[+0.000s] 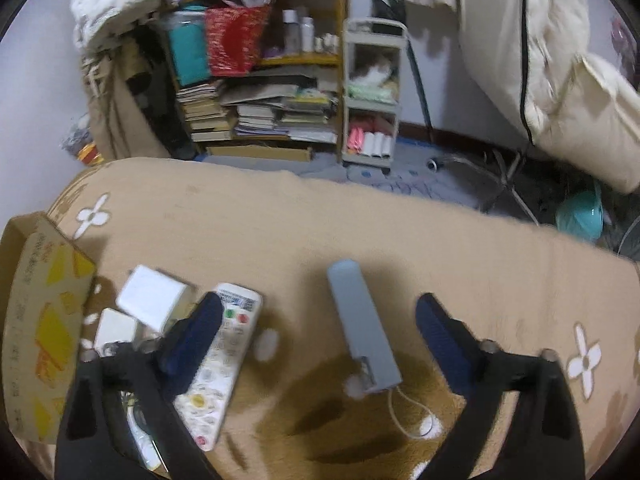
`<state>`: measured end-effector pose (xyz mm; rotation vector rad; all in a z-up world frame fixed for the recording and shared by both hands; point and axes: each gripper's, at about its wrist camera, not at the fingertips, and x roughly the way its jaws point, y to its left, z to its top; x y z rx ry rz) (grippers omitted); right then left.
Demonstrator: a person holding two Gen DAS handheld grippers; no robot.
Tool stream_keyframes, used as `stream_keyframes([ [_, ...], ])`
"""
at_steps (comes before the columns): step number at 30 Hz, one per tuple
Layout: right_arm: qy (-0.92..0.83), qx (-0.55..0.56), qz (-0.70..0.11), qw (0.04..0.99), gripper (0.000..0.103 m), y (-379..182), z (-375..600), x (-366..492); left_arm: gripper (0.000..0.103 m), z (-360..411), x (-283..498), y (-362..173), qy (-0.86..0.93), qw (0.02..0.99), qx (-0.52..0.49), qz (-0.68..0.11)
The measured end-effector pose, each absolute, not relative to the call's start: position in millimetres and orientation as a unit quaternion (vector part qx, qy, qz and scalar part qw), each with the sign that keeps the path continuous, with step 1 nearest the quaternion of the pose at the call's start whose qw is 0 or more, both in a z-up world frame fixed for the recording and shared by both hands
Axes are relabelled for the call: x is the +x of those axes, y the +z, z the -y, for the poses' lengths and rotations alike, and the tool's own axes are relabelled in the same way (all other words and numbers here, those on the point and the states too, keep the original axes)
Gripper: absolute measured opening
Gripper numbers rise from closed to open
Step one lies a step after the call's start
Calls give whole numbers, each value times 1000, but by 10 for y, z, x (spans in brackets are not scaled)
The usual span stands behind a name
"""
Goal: Organize rigid objects
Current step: 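Grasp the light-blue power bank with the right tool and lift it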
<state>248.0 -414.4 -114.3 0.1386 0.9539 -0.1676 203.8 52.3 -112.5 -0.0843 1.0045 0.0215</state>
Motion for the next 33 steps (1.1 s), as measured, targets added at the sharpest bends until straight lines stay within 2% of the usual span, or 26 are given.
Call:
stream_keyframes([
  [1, -83, 75, -464, 879, 76, -1207, 4187, 2495, 7, -522, 2035, -1129, 11, 876, -42, -481],
  [6, -93, 77, -481, 868, 74, -1448, 4305, 2574, 7, -537, 2026, -1139, 11, 874, -49, -483],
  [8, -88, 77, -488, 865, 67, -1508, 4304, 2586, 7, -540, 2027, -1140, 12, 875, -47, -482],
  [9, -83, 76, -495, 862, 56, -1543, 4288, 2602, 7, -543, 2027, -1138, 13, 875, -45, -482],
  [11, -86, 60, -504, 857, 46, -1617, 4258, 2598, 7, -531, 2024, -1148, 14, 875, -41, -482],
  [13, -93, 44, -512, 853, 32, -1681, 4242, 2580, 7, -520, 2016, -1150, 15, 876, -37, -481],
  [22, -116, 48, -518, 846, 29, -1627, 4112, 2408, 7, -461, 1974, -1142, 22, 877, -31, -479],
  [33, -78, 22, -453, 888, 29, -1081, 3728, 2352, 6, -489, 1979, -1138, 17, 873, -45, -485],
])
